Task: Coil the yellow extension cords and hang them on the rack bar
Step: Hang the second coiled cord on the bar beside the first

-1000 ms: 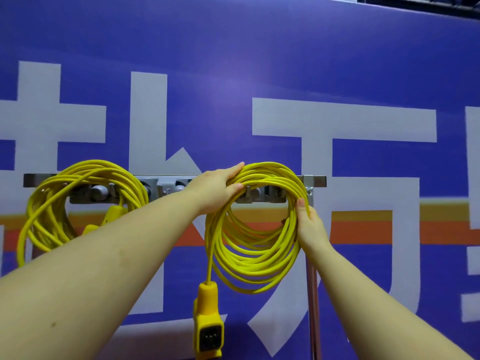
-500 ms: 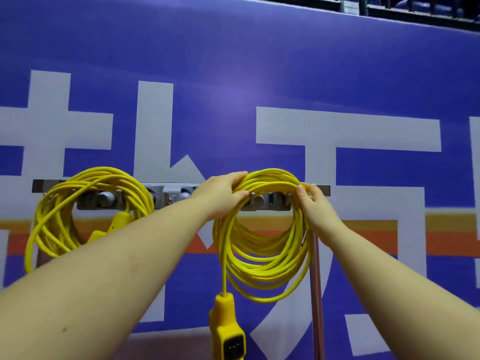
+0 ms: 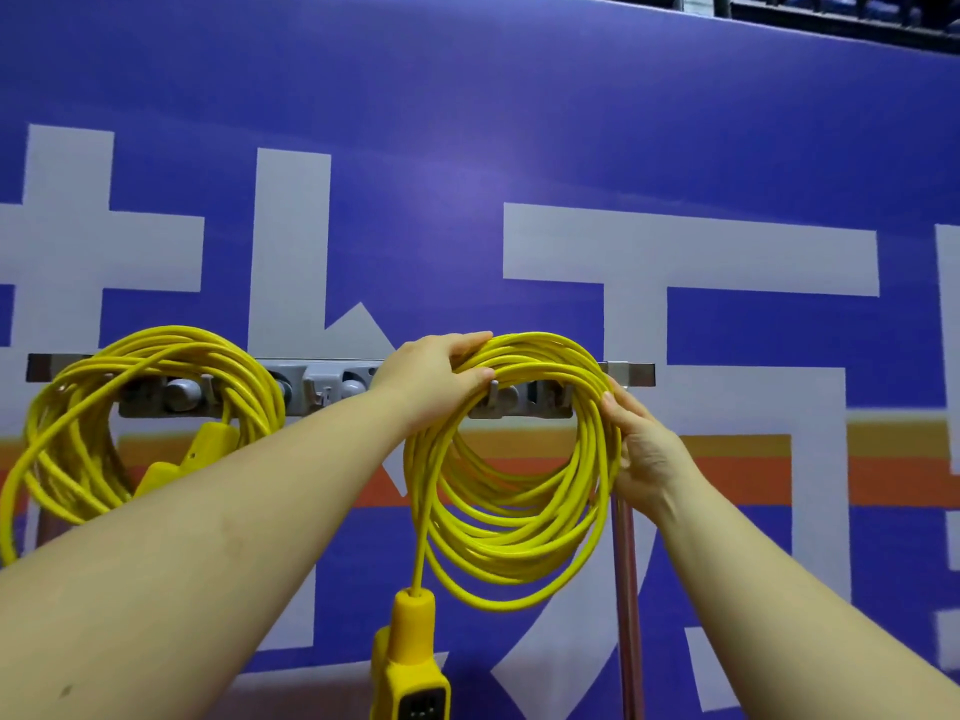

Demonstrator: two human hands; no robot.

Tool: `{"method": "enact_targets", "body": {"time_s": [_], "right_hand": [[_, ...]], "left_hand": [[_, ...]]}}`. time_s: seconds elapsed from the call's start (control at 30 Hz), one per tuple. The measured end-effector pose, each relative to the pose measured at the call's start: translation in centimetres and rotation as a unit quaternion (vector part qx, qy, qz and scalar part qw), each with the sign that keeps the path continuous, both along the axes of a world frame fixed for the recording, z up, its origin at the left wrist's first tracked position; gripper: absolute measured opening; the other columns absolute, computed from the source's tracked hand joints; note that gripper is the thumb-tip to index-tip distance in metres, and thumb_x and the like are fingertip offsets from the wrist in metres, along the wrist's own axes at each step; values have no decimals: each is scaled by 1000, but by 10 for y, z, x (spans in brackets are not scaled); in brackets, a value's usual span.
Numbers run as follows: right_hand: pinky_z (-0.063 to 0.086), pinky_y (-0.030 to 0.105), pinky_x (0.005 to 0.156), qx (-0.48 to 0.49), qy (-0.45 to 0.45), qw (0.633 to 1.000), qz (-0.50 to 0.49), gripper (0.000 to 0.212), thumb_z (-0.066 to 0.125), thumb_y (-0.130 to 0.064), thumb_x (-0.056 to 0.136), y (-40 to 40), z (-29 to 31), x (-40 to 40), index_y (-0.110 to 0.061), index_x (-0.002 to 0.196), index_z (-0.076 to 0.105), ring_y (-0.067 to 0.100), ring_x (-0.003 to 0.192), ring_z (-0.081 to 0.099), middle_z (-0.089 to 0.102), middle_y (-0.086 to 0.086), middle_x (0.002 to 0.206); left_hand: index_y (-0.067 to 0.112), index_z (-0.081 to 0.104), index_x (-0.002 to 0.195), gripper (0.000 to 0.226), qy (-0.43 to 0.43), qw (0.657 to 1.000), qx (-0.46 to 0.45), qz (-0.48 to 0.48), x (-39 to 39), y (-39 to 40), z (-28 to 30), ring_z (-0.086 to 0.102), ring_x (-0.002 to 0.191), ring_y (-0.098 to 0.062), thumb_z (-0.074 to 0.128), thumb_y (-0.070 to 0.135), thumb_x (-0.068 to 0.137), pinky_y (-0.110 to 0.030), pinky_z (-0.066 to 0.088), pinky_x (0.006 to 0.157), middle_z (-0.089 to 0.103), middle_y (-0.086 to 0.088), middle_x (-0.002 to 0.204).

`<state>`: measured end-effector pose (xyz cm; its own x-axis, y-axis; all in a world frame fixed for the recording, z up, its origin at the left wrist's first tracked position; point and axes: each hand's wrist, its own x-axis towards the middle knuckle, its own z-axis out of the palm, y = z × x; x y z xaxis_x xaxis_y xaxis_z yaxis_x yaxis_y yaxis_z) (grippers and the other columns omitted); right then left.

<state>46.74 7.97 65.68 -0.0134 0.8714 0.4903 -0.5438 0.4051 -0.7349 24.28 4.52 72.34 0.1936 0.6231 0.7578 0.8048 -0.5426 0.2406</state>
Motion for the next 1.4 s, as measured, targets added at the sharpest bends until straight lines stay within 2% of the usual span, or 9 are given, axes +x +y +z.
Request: {"method": "enact_targets", "body": {"time_s": [0.13,0.27,0.4,0.53,0.67,0.93,1.07,1.27,1.4], "right_hand": [[57,30,61,1,-32,999,19,30,47,-14,95,-10,3,3,-22,121,60,18,69,68,71,7,92],[49,24,56,3,-156,981,-119,24,42,-22,97,-26,22,-1,-20,97,66,13,65,61,67,3,74],[42,28,83,65,-307,918,-243,47,42,-45,95,-26,44,-7,-17,132,49,15,107,52,56,1,120],[45,25,73,81,-379,875,-292,52,46,-46,93,-24,49,-10,-14,134,46,16,102,53,56,3,117],[47,28,68,69,-351,879,-314,45,46,-47,93,-21,49,-12,-13,121,54,20,93,58,61,7,109],[53,34,69,20,-144,976,-161,33,61,-31,88,-16,31,-13,-15,117,61,21,84,64,67,7,98],[53,30,69,22,-144,970,-197,35,54,-34,92,-15,27,-18,-19,124,57,21,92,63,66,6,107],[38,31,103,84,-261,926,-259,50,39,-44,96,-16,25,-16,-22,141,40,18,127,46,49,1,137],[50,23,83,104,-228,930,-269,29,48,-36,95,-14,22,-15,-23,120,54,15,107,57,61,-3,110]], "left_hand": [[36,30,144,52,38,999,-15,6,-2,-2,2,49,125,-21,46,42,95,-32,46,89,48,4,141],[34,26,146,55,73,996,-44,-1,-4,-6,7,46,128,-22,47,37,96,-32,44,92,44,3,144],[33,28,146,55,55,998,-41,-9,-3,-5,4,48,127,-22,49,35,95,-33,45,93,46,3,143],[34,27,146,54,50,998,-32,-4,-2,-3,2,47,127,-21,47,37,96,-34,46,93,46,3,143],[34,30,145,53,36,999,-30,-9,-2,-1,1,47,127,-21,48,40,95,-34,45,93,46,4,143],[33,36,143,52,22,999,-28,-21,-3,0,2,49,125,-20,51,40,93,-36,46,96,50,4,140],[34,34,143,52,24,999,-31,-15,-3,0,1,49,125,-21,50,41,94,-38,47,96,49,3,140],[33,32,145,53,31,999,-40,-11,0,0,4,47,127,-22,48,39,95,-36,45,96,47,2,142],[34,34,143,52,11,999,-33,-13,0,0,0,48,126,-21,49,40,94,-37,46,95,49,3,141]]}}
